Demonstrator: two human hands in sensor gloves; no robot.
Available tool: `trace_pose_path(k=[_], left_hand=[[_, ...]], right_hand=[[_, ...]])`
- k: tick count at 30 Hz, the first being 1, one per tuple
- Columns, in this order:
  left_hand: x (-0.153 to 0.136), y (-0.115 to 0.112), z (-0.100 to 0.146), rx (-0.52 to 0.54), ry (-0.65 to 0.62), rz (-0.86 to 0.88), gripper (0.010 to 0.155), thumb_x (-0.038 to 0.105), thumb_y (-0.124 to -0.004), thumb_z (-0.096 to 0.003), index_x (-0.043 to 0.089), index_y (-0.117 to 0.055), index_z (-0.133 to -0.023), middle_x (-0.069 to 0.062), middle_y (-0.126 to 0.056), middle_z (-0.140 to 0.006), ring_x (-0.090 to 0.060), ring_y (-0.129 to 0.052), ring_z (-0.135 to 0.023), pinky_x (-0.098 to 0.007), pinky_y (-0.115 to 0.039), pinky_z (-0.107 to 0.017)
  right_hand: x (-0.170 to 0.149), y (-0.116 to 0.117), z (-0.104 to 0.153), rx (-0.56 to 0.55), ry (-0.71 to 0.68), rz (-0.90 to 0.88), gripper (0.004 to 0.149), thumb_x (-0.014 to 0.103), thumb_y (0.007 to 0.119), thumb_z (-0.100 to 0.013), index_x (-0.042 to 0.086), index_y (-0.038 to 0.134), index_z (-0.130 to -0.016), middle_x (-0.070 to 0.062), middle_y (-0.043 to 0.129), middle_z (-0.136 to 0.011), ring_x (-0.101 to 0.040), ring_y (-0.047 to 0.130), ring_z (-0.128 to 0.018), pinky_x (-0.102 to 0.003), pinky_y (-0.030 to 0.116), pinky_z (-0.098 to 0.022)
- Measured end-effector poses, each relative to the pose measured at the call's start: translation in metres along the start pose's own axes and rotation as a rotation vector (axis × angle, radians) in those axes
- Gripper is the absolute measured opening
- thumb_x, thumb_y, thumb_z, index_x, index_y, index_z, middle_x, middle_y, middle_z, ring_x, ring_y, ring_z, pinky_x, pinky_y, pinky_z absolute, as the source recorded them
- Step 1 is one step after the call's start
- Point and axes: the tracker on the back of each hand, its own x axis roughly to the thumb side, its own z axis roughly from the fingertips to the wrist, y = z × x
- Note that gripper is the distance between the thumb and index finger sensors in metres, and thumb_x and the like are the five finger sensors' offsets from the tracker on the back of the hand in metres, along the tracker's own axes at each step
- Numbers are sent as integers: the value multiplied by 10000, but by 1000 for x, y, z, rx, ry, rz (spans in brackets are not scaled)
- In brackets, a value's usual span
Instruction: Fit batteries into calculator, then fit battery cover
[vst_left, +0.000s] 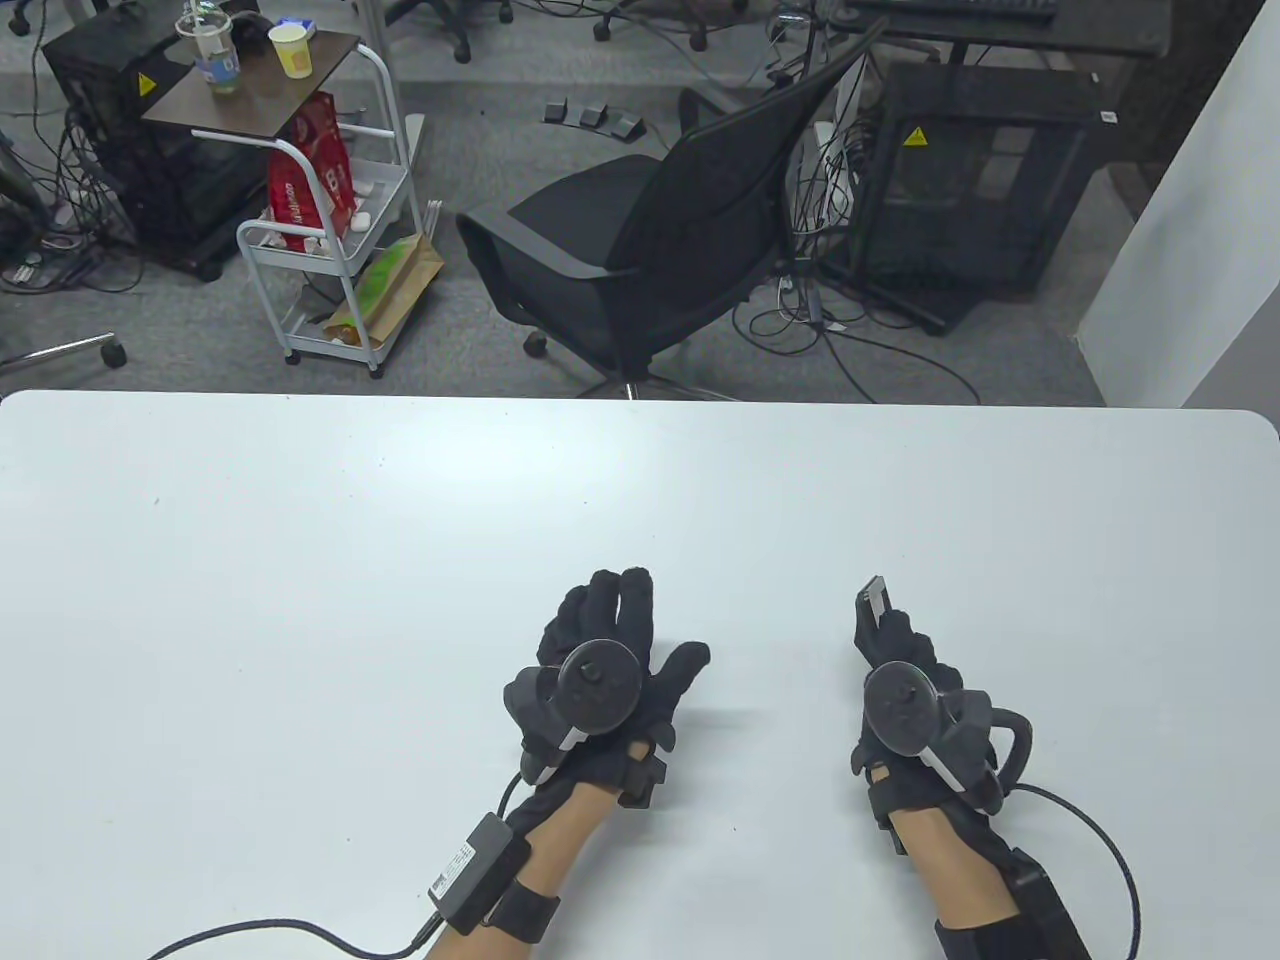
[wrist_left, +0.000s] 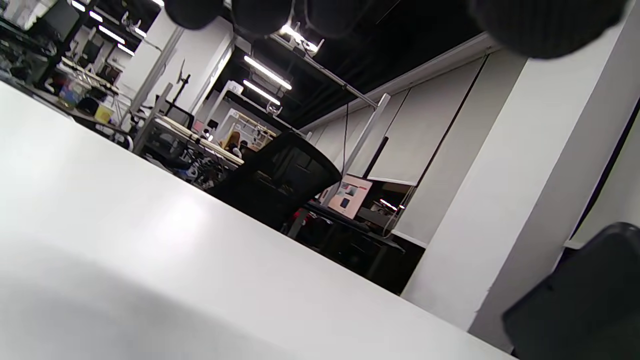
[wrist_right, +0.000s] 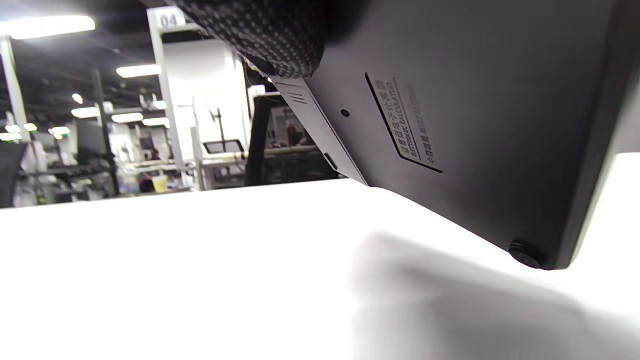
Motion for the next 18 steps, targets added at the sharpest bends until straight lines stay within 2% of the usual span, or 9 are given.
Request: trace_pose_path(k=[3,6,9,13,18], left_hand=[[-2,0,-1,-27,16,30,901,714,-737,-361,221,-483,-1071,-164,-378,-1138,-558,-413,-1033,-738,-378,-682],[-1,0,0,-25,-2,-11,927,736,-735,-346,241,-455,-1078,-155,-324,-1149,-567,-337,-1049,-818,-341,-658],[3,1,1,-21,-33,-65,936,753,-724,-343,267,-422,-1085,-128,-227,-1168,-537,-271,-1068,-847,-314,-645],[8,5,2,-8,-46,-84,929,750,-718,-350,273,-414,-1087,-122,-212,-1169,-521,-235,-1075,-843,-283,-652],[15,8,3,17,-72,-189,916,739,-712,-357,277,-411,-1090,-115,-199,-1173,-502,-210,-1082,-797,-235,-682]], right_hand=[[4,3,1,24,29,62,633,191,766,-516,57,445,-1044,-345,672,-951,-620,791,-730,-665,722,-455],[6,7,0,40,46,105,633,192,764,-518,55,441,-1045,-348,667,-954,-617,790,-735,-665,723,-457],[7,11,-1,51,54,118,639,192,760,-519,52,430,-1048,-354,660,-957,-619,788,-739,-667,722,-459],[7,17,-5,82,61,144,647,196,758,-520,54,418,-1052,-350,646,-973,-620,789,-738,-664,726,-458],[8,28,-10,147,74,203,641,197,754,-523,64,422,-1055,-355,625,-986,-636,758,-748,-675,702,-468]])
